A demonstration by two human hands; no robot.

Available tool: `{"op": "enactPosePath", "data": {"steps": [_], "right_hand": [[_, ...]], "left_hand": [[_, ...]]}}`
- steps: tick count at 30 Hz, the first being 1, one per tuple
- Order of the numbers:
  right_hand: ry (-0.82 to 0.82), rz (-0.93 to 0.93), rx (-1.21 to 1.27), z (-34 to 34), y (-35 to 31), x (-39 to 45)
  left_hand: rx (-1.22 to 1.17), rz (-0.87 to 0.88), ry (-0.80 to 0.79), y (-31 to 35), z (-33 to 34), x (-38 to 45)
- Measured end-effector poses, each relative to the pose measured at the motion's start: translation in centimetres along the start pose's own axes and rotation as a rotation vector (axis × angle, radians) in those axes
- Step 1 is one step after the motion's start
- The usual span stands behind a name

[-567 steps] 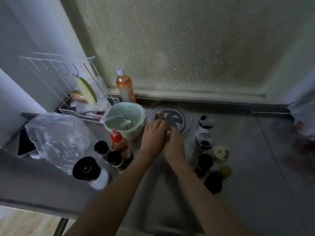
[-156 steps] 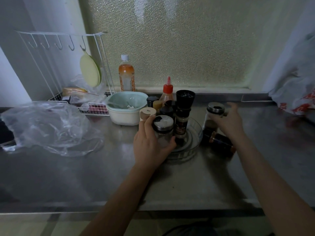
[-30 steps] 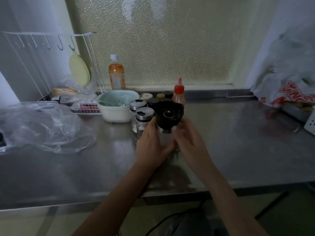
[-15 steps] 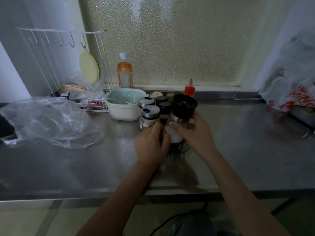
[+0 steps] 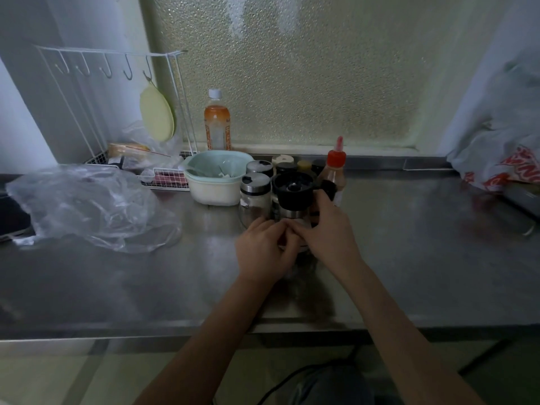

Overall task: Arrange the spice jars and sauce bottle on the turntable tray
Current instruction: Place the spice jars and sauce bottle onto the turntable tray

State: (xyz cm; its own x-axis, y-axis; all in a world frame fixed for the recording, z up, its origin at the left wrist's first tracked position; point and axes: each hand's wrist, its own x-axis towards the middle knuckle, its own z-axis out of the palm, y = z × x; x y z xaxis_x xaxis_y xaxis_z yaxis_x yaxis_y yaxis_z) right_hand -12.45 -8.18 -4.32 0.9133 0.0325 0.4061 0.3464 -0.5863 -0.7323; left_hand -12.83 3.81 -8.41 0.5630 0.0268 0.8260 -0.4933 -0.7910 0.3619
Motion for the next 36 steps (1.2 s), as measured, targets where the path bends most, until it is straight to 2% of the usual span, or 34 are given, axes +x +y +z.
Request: {"op": "enactPosePath", "data": {"steps": [2, 7, 9, 11, 13, 19, 22, 26, 29, 33, 36], "right_hand": [[-0.02, 0.02, -0.096, -0.3, 0.1, -0.3], [-0.215, 0.044, -0.158, -1.8, -0.3, 0.1], [-0.155, 0.029, -0.131, -3.2, -1.4, 0.9], [0.013, -0.07, -0.126, -4.6, -2.5, 2.4], [0.038, -0.178, -0.198, -5.5, -3.5, 4.4], [-0.456, -0.262, -0.577, -3.3, -5.1, 9.0], [-0.554, -0.28, -0.7, -2.1, -5.4, 10.0], [-0.512, -0.27, -0.661, -1.6, -5.3, 10.3], [-0.5, -0.249, -0.52, -1.9, -5.1, 10.3], [-0.317, -0.268, -0.324, -2.8, -5.6, 10.3], [-0.25, -0.309, -0.309, -3.4, -6.3, 9.9]], "left_hand": [[-0.024, -0.032, 0.012, 0.2, -0.1, 0.0], [-0.125, -0.319, 0.028, 0.3, -0.1, 0.2], [-0.118, -0.322, 0.025, 0.1, 0.1, 0.4], [-0.063, -0.275, -0.002, -0.1, 0.6, 0.6], [-0.004, -0.257, -0.034, -0.5, 1.1, 0.8], [-0.11, -0.263, 0.023, -0.9, 1.2, 0.8], [-0.164, -0.323, 0.101, -0.9, 1.1, 0.7], [-0.141, -0.377, 0.143, -1.1, 1.1, 0.8], [-0.117, -0.381, 0.142, -1.2, 1.4, 0.9], [-0.178, -0.43, 0.133, -1.8, 1.6, 1.0], [-0.188, -0.464, 0.115, -2.1, 1.8, 1.2]]}}
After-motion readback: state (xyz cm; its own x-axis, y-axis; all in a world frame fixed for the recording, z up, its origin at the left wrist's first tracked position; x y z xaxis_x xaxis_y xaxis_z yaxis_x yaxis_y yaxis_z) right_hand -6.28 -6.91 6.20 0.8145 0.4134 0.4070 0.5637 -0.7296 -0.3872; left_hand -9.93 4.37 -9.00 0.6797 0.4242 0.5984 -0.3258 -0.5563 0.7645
